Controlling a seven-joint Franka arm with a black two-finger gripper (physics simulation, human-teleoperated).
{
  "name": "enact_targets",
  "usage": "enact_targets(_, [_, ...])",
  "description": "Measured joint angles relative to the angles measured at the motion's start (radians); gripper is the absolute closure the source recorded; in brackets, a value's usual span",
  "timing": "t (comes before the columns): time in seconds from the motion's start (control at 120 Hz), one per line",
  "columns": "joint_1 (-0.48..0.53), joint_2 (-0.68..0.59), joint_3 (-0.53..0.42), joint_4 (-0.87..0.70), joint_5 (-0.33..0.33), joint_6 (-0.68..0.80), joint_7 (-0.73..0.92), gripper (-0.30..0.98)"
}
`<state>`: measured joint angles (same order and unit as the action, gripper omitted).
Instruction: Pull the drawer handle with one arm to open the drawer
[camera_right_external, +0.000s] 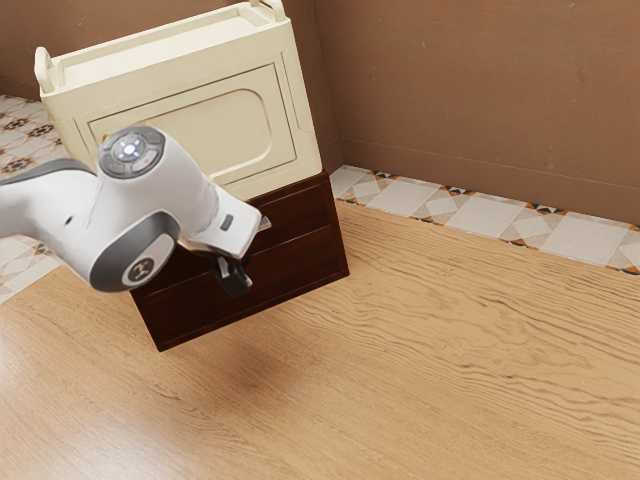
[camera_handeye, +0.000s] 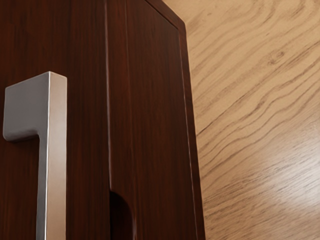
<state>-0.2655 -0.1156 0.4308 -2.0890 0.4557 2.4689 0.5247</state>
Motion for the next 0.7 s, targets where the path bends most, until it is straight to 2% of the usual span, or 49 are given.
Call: enact_targets(0.7, [-0.013,-0.053,0.000,-0.053,-0.008,0.016,-0.003,0.00])
